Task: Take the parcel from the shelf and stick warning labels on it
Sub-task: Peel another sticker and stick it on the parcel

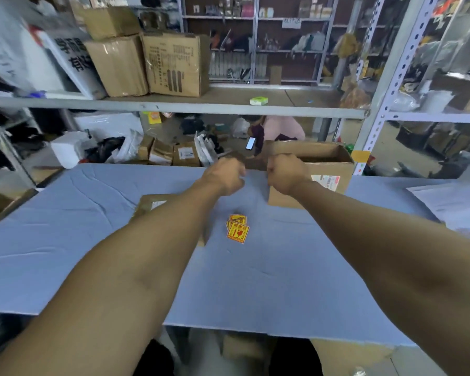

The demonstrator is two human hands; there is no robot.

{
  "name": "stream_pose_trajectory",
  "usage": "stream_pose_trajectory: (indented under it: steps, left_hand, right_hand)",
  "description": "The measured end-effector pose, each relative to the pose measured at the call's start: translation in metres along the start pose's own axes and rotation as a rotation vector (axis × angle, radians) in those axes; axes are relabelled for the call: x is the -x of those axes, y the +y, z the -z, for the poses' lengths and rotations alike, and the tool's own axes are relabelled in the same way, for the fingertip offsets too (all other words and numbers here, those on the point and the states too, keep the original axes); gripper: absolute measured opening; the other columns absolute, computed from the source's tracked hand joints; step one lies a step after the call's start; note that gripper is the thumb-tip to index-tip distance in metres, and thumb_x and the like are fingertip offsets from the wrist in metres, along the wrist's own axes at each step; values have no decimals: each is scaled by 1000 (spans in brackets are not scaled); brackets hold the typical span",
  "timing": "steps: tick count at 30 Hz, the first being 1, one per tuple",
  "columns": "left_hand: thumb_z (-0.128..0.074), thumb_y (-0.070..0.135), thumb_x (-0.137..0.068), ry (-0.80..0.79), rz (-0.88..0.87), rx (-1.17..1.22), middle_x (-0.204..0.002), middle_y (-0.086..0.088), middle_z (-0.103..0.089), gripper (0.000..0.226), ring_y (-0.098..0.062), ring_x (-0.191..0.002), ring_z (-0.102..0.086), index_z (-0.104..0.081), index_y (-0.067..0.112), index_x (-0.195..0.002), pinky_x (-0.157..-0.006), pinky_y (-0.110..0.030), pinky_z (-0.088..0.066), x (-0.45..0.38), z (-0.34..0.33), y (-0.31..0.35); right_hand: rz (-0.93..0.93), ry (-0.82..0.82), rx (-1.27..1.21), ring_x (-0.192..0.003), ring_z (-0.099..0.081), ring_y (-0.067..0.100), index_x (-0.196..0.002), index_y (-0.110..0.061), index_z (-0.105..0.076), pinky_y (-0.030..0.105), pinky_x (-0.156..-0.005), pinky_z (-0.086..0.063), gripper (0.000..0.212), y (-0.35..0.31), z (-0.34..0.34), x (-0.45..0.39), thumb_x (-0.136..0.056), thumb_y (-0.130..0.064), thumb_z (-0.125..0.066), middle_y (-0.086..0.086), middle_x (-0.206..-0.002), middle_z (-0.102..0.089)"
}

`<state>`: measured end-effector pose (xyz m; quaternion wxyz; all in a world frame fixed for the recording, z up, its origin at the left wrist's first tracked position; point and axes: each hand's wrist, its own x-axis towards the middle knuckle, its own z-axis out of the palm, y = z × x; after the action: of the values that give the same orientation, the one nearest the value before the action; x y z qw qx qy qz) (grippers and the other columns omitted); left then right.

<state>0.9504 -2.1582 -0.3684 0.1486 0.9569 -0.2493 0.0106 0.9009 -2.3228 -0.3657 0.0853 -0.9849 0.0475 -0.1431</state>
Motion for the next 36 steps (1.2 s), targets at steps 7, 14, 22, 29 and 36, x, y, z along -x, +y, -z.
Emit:
stream_pose_trajectory:
  steps: [7,14,22,29,36]
  left_hand:
    - [-62,40,-89,-68,216,-59,-131,-9,-58,41,-30,-120,-53,-61,23,-126,-96,-39,-47,87,22,-103]
    - [-59,59,-73,-102,292,-143,-117,-13,-57,63,-35,-113,-52,-54,26,-126,-90,-43,-47,137,21,-155]
    - [-80,27,-74,-66,378,135,-161,-15,13,87,-49,-144,-16,-31,40,-144,-111,-51,-38,153,-11,-178]
    - [-58,28,-91,126,388,211,-132,-17,-58,57,-39,-112,-58,-39,37,-144,-92,-39,-48,170,-41,-168]
    - [-57,36,-94,159,268,90,-127,-15,-63,52,-39,-116,-57,-42,37,-144,-93,-41,-47,191,-32,-122]
  right_hand:
    - [149,-107,-92,-89,-63,37,-83,-9,-58,37,-70,-51,15,-89,-37,28,-90,-18,-49,16,-92,-66]
    - [220,-144,-81,-98,-58,34,-104,-9,-55,36,-68,-43,17,-128,-63,51,-92,-19,-48,16,-104,-64]
    - [130,-412,-451,-125,-52,34,-152,-29,-27,36,-100,-43,76,-127,-87,63,-88,-37,-67,14,-143,-50]
    - [70,-367,-396,-126,-50,34,-149,-31,-33,39,-101,-47,78,-135,-112,81,-84,-19,-74,13,-143,-51]
    - [48,-201,-402,-122,-53,32,-143,-34,-44,39,-101,-45,62,-95,-76,125,-87,-25,-70,11,-136,-59]
